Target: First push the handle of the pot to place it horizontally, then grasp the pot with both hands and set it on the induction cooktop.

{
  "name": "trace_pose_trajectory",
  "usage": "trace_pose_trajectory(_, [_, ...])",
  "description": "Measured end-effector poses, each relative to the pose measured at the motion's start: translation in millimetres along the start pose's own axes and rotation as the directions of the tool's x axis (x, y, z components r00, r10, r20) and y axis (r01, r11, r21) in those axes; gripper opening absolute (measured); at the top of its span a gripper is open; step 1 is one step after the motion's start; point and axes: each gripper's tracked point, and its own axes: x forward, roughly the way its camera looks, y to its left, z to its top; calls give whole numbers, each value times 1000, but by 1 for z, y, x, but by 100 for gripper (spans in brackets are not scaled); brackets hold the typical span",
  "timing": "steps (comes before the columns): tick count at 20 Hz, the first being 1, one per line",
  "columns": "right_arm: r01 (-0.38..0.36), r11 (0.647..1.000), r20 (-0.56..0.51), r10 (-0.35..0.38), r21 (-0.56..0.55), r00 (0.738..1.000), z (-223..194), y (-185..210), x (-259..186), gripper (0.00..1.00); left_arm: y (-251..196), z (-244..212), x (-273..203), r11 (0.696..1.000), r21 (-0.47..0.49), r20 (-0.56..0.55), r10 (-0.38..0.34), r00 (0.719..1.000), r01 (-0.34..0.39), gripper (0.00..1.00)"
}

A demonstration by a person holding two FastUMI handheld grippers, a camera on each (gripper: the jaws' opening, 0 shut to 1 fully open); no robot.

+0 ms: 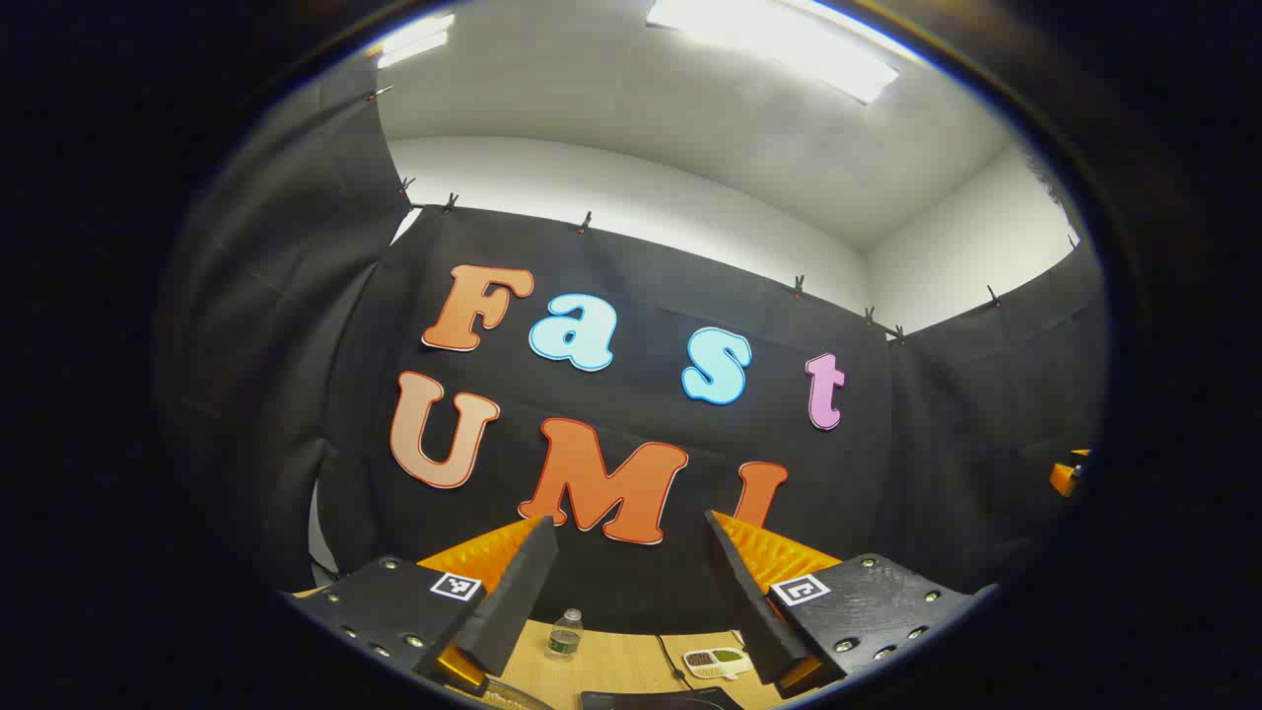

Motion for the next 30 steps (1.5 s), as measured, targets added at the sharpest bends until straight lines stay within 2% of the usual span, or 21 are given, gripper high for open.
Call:
trace_pose_trajectory(3, [-25, 1000, -11, 25, 11, 1000, -8, -1, 5, 95, -2, 3, -7, 1000, 15, 3, 19, 1000, -19, 88])
trace_pose_trajectory(5, [-31, 999, -16, 31, 16, 999, -12, 0, 10, 95, 2, 5, -9, 999, 39, 9, 29, 1000, -29, 90])
trace_pose_trajectory(6, [-26, 1000, -17, 26, 15, 1000, -12, 1, 11, 95, 5, 8, -8, 998, 52, 15, 32, 999, -33, 93])
trace_pose_trajectory(9, [13, 1000, -18, -13, 9, 1000, -11, 4, 14, 95, 14, 12, 2, 997, 81, 23, 14, 1000, -15, 88])
trace_pose_trajectory(11, [18, 1000, -4, -18, 4, 1000, -6, 18, 12, 95, 29, 17, 9, 995, 96, 39, 11, 999, -15, 90])
trace_pose_trajectory(14, [27, 1000, 7, -27, 6, 1000, 3, 38, 12, 95, 51, 16, 19, 994, 105, 46, 19, 999, -24, 88])
trace_pose_trajectory(15, [32, 999, 11, -32, 7, 999, 5, 42, 12, 95, 57, 17, 23, 993, 115, 48, 18, 999, -24, 90])
trace_pose_trajectory(17, [42, 999, 5, -42, 5, 999, 5, 51, 14, 95, 66, 15, 30, 990, 143, 37, 16, 999, -21, 87])
trace_pose_trajectory(22, [77, 997, -1, -77, -30, 997, 3, 59, 14, 95, 66, 10, 41, 982, 185, 30, -33, 999, 27, 90])
trace_pose_trajectory(23, [77, 996, -2, -78, -34, 997, 3, 60, 13, 95, 66, 9, 43, 983, 180, 28, -44, 999, 38, 88])
trace_pose_trajectory(24, [79, 996, -1, -79, -41, 997, 3, 60, 13, 95, 65, 6, 45, 983, 175, 20, -52, 998, 47, 93])
trace_pose_trajectory(25, [86, 995, 3, -86, -45, 996, 5, 59, 14, 95, 65, 3, 47, 984, 169, 12, -58, 998, 55, 89])
trace_pose_trajectory(30, [78, 997, -12, -78, -25, 997, -2, 65, 14, 95, 59, -29, 47, 985, 135, -96, -96, 991, 109, 90])
